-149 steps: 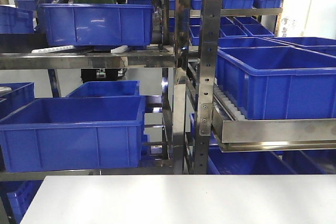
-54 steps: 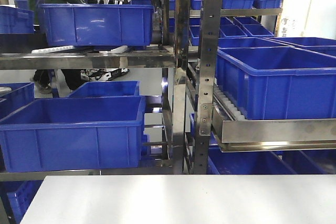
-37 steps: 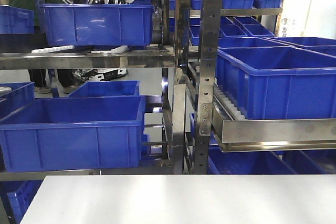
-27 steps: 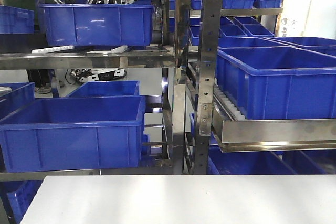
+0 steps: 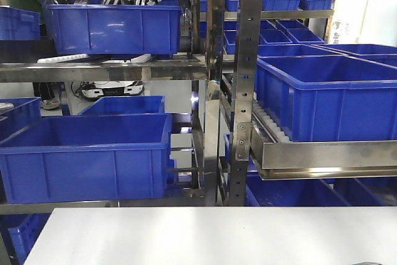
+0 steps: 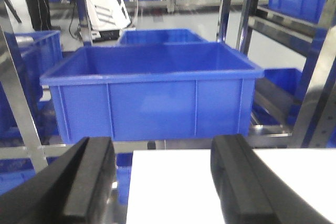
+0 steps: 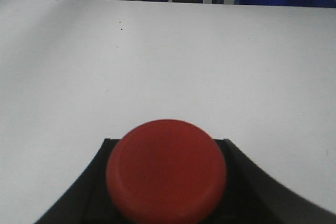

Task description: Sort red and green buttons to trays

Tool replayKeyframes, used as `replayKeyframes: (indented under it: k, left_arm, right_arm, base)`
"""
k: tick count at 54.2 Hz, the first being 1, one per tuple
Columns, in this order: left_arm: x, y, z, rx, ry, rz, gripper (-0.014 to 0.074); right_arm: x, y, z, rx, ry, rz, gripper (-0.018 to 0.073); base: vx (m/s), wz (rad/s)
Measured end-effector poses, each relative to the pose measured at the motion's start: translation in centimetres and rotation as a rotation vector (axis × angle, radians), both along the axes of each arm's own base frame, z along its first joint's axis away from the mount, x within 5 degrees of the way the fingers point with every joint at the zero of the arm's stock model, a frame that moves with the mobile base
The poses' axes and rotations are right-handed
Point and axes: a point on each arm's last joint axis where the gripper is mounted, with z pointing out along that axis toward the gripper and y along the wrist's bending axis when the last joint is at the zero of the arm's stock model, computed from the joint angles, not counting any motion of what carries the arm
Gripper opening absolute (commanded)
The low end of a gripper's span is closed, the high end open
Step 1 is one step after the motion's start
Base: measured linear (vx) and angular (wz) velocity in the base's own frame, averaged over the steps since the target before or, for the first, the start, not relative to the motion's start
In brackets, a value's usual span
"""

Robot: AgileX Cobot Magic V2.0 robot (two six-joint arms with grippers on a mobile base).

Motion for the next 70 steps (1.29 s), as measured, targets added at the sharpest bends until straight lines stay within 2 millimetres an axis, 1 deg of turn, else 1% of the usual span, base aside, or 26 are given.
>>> replayKeyframes:
  k: [4, 7, 12, 14, 16, 18, 22, 30, 36, 44, 54, 58, 62, 70]
  left_arm:
    - [0.5, 0.0, -0.7, 0.002, 0.041, -0.001, 0.0524]
    - [0.9, 0.0, -1.7, 0.004, 0.080, -0.001, 0.0524]
    - [1.5, -0.1, -4.5, 0.008, 0.191, -0.003, 0.0524]
    - [1.6, -0.1, -5.9, 0.009, 0.243, -0.003, 0.0520]
    - [1.7, -0.1, -7.8, 0.012, 0.308, -0.005, 0.0514]
    - [1.6, -0.3, -9.0, 0.014, 0.342, -0.012, 0.0506]
    - [1.3, -0.8, -12.0, 0.022, 0.419, -0.032, 0.0486]
    - [1.1, -1.9, -15.4, 0.042, 0.398, -0.080, 0.0451]
    - [1.4, -2.5, -17.0, 0.037, 0.357, -0.097, 0.0437]
    - [2.0, -3.0, -18.3, 0.025, 0.329, -0.131, 0.0437]
    - [2.1, -4.5, -19.4, 0.059, 0.293, -0.320, 0.0435]
    - [2.1, -4.9, -19.9, 0.062, 0.288, -0.363, 0.0435]
    - [2.1, -4.9, -20.3, 0.055, 0.292, -0.364, 0.0435]
    - [2.3, -4.5, -21.0, 0.026, 0.294, -0.304, 0.0435]
  right_arm:
    - [0.0, 0.0, 0.0, 0.003, 0.001, 0.000, -0.0013]
    - [0.0, 0.0, 0.0, 0.004, 0.001, 0.000, -0.0011]
    - [0.0, 0.0, 0.0, 0.004, 0.001, 0.001, -0.0009]
    - [0.0, 0.0, 0.0, 0.004, 0.001, 0.001, -0.0008]
    - [0.0, 0.0, 0.0, 0.004, 0.001, 0.001, -0.0008]
    - [0.0, 0.0, 0.0, 0.004, 0.001, 0.001, -0.0007]
    - [0.0, 0.0, 0.0, 0.004, 0.001, 0.001, -0.0006]
    - [0.0, 0.0, 0.0, 0.004, 0.001, 0.001, -0.0004]
    - [0.0, 0.0, 0.0, 0.004, 0.001, 0.000, -0.0003]
    - [0.0, 0.0, 0.0, 0.004, 0.001, -0.001, 0.0000]
    - [0.0, 0.0, 0.0, 0.004, 0.001, -0.003, 0.0001]
    - [0.0, 0.0, 0.0, 0.004, 0.001, -0.003, 0.0003]
    - [0.0, 0.0, 0.0, 0.004, 0.001, -0.003, 0.0003]
    - [0.0, 0.0, 0.0, 0.004, 0.001, -0.005, 0.0003]
  base:
    - [0.00, 0.00]
    - [0.00, 0.00]
    - [0.00, 0.00]
    - [0.00, 0.00]
    - [0.00, 0.00]
    - [0.00, 0.00]
    - [0.00, 0.00]
    - [0.00, 0.00]
    - [0.00, 0.00]
    - [0.00, 0.00]
    - [0.00, 0.00]
    - [0.00, 0.00]
    - [0.00, 0.00]
    - [0.00, 0.00]
